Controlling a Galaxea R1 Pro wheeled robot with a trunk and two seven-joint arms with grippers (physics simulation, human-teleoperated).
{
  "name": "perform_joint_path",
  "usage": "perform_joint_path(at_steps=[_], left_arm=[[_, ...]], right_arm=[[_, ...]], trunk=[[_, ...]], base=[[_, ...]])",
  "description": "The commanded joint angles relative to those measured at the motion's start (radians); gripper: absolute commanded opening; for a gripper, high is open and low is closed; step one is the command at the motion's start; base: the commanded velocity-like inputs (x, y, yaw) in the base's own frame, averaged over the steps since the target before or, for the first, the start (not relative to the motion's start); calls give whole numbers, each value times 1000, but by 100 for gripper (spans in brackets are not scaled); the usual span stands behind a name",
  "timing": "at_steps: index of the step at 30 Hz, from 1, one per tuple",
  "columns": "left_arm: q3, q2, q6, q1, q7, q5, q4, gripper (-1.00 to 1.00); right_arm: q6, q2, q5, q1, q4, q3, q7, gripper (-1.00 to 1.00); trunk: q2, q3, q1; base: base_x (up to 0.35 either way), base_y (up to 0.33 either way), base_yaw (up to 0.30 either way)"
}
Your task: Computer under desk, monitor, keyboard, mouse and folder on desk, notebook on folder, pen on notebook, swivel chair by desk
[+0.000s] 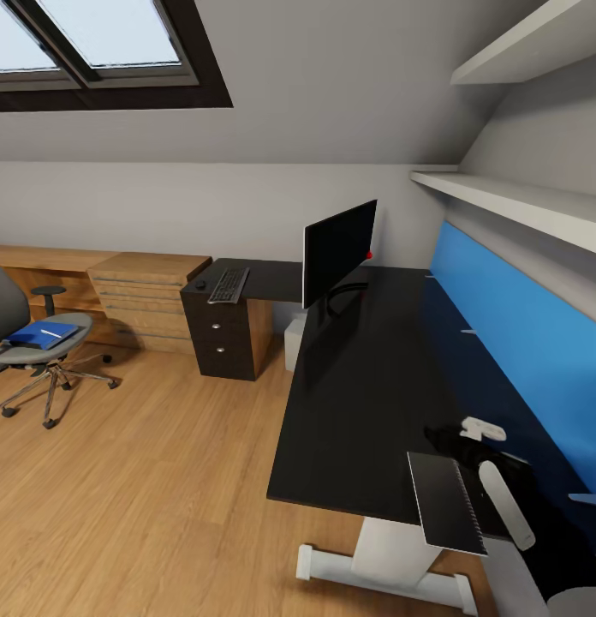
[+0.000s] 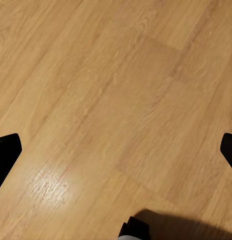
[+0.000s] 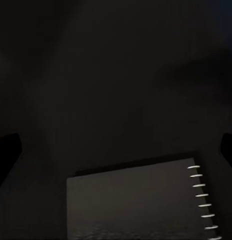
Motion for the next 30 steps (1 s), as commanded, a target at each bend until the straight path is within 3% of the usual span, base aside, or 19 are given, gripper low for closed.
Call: perform_joint_path(at_steps=[1,4,8,9,10,12,20,30], left_arm=[[-4,1,-4,0,5,9,-1,100],[-4,1,-4,0,5,9,-1,100],[-4,1,-4,0,5,8,-1,100],[-4,1,-4,0,5,8,-1,100],[-5,1,-4,0,5,8,-1,100],[-5,1,-4,0,5,7,-1,100],[-5,1,-4,0,4,7,-1,100],[-5,1,-5,0,4,8,-1,100]], right_arm=[[11,-1,-29,3,-10,-4,-10,100],[27,-1,-87,12,-28,-19,-14,100],[34,0,-123,18,-37,-26,-15,100],[36,0,-142,19,-39,-28,-16,100],[38,0,-199,21,-42,-32,-16,100],[39,-1,-219,21,-43,-33,-17,100],[39,-2,-258,26,-37,-37,-17,100],[41,-2,-259,28,-33,-68,-17,100]], trunk=[[-1,-1,0],[-1,-1,0],[-1,-1,0],[-1,-1,0],[-1,-1,0],[-1,-1,0],[-1,-1,0],[-1,-1,0]], base=[[0,0,0],[0,0,0],[0,0,0],[-18,0,0],[-188,0,0],[-229,0,0],[-300,0,0],[-332,0,-85]])
